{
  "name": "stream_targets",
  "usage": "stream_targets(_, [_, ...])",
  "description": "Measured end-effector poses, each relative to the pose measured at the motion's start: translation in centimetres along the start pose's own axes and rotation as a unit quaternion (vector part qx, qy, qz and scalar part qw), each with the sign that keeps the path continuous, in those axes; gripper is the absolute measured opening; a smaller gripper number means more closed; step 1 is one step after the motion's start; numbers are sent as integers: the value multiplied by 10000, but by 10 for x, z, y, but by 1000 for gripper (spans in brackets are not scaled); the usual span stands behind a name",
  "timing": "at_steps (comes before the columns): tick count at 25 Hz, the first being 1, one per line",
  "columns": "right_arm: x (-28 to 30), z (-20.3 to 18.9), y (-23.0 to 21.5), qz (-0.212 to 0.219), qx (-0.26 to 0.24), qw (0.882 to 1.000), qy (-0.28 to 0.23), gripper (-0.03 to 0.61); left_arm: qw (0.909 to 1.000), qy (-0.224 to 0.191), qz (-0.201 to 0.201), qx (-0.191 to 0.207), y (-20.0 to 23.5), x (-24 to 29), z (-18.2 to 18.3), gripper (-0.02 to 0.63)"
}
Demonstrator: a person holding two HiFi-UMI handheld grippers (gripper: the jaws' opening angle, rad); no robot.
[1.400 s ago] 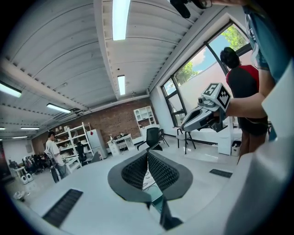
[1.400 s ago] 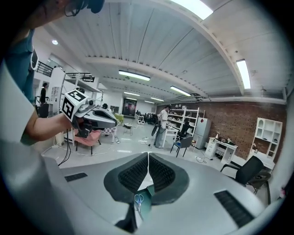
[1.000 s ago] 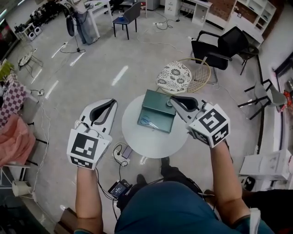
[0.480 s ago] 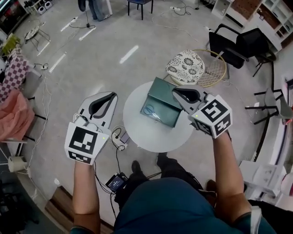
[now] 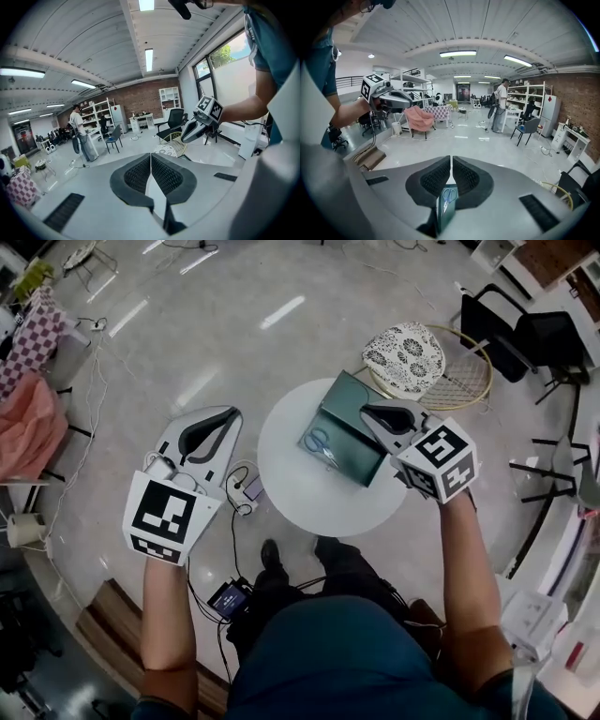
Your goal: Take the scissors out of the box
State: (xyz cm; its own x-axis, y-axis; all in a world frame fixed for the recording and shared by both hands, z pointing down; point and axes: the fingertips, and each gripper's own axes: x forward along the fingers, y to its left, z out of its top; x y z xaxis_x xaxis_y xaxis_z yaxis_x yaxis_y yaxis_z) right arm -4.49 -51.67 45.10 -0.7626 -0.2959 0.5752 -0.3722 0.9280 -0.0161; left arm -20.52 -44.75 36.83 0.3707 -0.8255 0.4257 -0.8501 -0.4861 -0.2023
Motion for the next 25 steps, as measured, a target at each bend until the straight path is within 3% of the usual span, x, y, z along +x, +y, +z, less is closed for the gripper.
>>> stream_targets(10, [102,-79,-10,461,2,9963,728,40,9985,195,-68,-512,5,38,-77,23])
stream_targets(25, [237,-186,-19,959,142,9802,1729,41,9934,499,-92,-1032,24,98,-179,23])
